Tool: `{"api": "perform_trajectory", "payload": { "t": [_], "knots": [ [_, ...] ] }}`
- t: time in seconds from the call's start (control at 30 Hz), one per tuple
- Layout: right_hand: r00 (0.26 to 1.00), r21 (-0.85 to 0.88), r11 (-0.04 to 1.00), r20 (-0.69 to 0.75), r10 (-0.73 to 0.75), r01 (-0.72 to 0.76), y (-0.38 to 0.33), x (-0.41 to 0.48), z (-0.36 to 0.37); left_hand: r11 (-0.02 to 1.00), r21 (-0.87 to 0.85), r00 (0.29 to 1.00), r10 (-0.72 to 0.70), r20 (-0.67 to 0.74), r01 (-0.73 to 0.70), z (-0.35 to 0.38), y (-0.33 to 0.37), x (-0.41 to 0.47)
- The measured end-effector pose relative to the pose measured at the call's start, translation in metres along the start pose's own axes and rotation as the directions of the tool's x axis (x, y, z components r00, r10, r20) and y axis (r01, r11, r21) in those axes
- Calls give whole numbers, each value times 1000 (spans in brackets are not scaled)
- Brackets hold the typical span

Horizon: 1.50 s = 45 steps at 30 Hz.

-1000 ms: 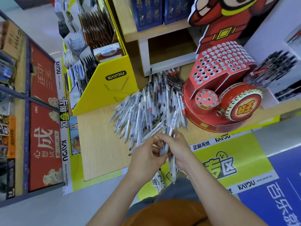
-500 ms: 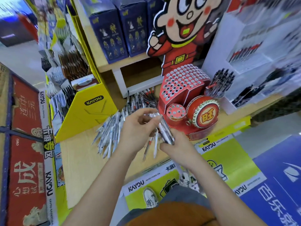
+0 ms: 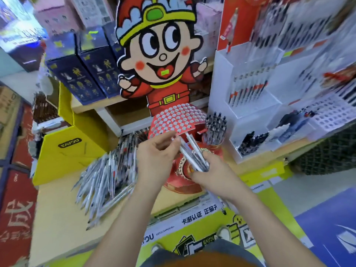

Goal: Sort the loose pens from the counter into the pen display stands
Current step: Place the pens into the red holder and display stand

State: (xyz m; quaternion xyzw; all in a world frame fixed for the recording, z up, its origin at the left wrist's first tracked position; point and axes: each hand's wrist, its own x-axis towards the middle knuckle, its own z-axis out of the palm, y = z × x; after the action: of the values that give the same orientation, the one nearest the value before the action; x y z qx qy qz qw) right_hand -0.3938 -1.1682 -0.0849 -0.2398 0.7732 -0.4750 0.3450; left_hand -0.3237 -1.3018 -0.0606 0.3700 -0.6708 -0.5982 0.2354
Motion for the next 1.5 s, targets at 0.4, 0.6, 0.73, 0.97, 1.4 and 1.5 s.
{"api": "perform_trajectory", "payload": {
  "t": [0.4,0.6,0.73,0.97,1.4,1.5],
  "knots": [
    [988,190,981,141,-58,30,15,13,-111,930,302,978,203,48,-208,100,50,14],
    [969,462,884,243,-52,-68,13,32,-136,988,-156,988,30,149,-6,126,60,36],
    [961,621,774,268,-59,-126,9,43,-154,983,-178,983,71,172,-40,137,62,50],
    [938,735,640,342,-63,-224,7,64,-179,952,-307,993,37,111,-1,165,77,65],
    [874,615,733,483,-60,-290,39,94,-296,933,-355,983,-16,-184,-51,269,87,55],
    [867,575,766,496,-48,-287,44,95,-318,881,-472,996,-62,-66,23,282,87,50]
  ]
}}
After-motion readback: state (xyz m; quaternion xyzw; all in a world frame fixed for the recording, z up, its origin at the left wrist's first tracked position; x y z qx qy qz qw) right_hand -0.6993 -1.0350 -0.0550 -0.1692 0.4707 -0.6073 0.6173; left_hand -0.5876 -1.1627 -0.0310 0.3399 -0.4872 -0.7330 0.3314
